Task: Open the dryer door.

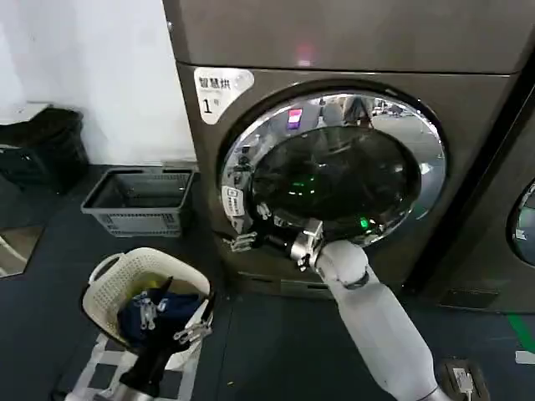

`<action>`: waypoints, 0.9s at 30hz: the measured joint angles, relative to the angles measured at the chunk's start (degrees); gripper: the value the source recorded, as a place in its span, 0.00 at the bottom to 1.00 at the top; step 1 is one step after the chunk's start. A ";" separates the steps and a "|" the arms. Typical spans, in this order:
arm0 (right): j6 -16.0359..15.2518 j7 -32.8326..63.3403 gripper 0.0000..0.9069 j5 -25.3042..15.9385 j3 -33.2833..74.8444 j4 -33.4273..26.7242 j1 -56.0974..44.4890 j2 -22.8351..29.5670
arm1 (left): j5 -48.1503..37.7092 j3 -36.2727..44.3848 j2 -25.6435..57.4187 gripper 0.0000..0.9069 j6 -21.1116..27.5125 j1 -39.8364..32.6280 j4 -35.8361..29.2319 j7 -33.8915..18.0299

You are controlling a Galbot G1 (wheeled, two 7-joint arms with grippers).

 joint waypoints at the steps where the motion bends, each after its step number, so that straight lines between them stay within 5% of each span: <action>1: 0.18 -0.42 1.00 0.01 0.10 -0.06 -0.18 -0.21 | 0.01 -0.09 -0.03 1.00 0.24 -0.04 0.00 -0.22; 27: 4.20 -8.29 1.00 4.32 1.65 -0.16 -2.16 -2.36 | -5.04 -6.55 1.69 1.00 5.31 -1.99 -0.12 2.04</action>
